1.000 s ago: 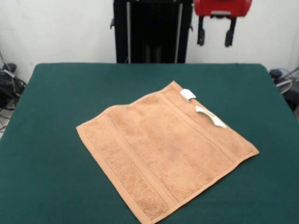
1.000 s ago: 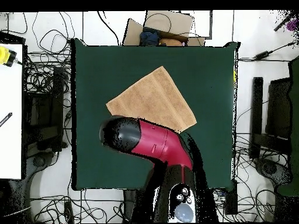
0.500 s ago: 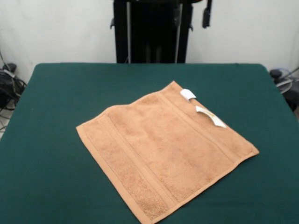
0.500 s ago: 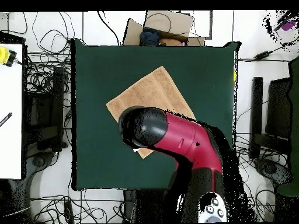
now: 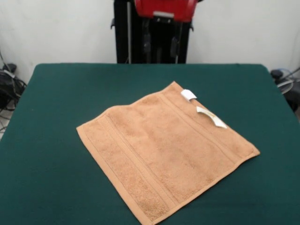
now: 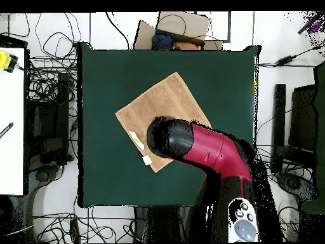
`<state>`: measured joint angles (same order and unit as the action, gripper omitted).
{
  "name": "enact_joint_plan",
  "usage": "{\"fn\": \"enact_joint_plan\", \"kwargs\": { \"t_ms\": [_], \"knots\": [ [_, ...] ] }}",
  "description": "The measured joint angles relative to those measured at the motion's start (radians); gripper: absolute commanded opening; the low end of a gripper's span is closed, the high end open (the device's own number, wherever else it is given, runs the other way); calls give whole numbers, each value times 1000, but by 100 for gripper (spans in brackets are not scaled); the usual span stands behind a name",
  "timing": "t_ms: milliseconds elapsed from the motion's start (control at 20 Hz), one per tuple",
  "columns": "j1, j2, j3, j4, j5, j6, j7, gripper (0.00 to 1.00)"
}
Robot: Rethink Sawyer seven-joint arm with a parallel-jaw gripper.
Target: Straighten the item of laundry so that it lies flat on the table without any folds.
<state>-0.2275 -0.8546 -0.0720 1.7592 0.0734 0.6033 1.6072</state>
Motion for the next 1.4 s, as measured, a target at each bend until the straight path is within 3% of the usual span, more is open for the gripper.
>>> {"fn": "enact_joint_plan", "kwargs": {
  "t_ms": [200, 400, 1400],
  "knots": [
    [0, 58, 1, 0, -60, -129, 0, 100],
    [0, 89, 3, 0, -90, -172, 0, 100],
    [-81, 185, 41, -1, -152, -183, 0, 100]
  ]
}}
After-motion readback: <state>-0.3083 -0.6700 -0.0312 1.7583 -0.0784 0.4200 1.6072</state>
